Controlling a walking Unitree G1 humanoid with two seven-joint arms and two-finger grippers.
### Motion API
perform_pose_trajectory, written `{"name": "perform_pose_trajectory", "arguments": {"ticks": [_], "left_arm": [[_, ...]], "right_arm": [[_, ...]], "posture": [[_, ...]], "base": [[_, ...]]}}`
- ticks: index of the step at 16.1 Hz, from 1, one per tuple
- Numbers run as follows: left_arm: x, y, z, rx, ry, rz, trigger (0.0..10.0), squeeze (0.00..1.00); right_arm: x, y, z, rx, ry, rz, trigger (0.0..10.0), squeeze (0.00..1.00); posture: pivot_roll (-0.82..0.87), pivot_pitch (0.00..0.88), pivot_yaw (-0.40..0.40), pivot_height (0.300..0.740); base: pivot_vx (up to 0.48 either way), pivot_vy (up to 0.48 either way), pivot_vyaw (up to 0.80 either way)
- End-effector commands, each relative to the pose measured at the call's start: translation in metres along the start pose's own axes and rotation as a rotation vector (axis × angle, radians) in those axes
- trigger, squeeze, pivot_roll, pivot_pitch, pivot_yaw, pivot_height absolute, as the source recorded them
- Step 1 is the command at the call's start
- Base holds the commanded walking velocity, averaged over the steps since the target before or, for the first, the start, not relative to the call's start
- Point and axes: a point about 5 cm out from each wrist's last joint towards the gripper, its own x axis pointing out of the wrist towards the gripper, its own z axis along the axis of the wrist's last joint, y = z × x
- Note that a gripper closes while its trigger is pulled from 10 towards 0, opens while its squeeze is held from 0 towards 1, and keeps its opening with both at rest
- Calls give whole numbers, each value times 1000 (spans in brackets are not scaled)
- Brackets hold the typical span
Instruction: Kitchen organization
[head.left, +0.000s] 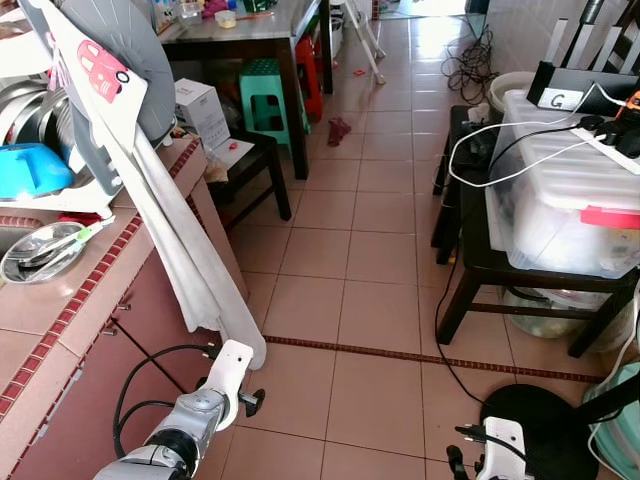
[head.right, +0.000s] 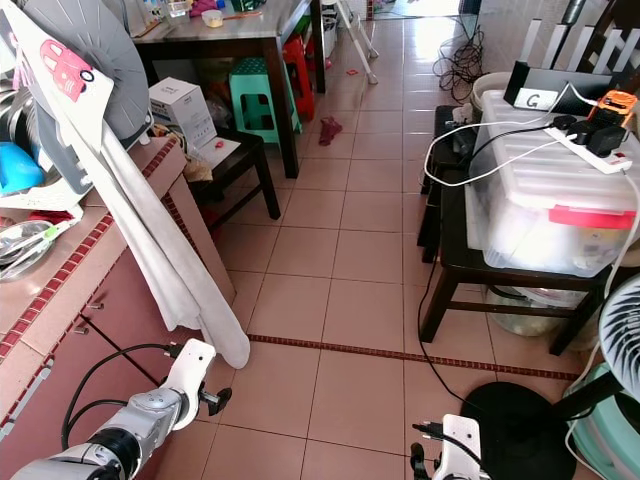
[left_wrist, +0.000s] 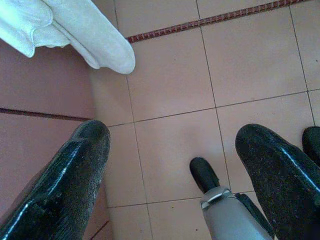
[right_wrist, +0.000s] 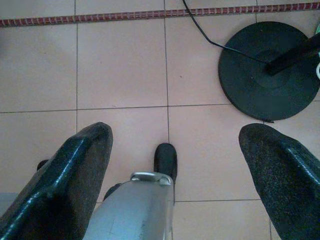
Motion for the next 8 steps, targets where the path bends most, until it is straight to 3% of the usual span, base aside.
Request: {"name": "perform_pose_trajectory", "arguments": {"ticks": [1,8], "left_arm": [[-1,6,-3,14,11,16,10000,0],[-2,7,-4,23,18,17,10000,0]], "right_arm": [[-1,1,-4,-3,18,2,10000,0],[0,1,-4,-21,24,-5,10000,0]], "posture": [[13,0,110,740],[15,0,110,740]], "base": [[0,0,0],[0,0,0]]}}
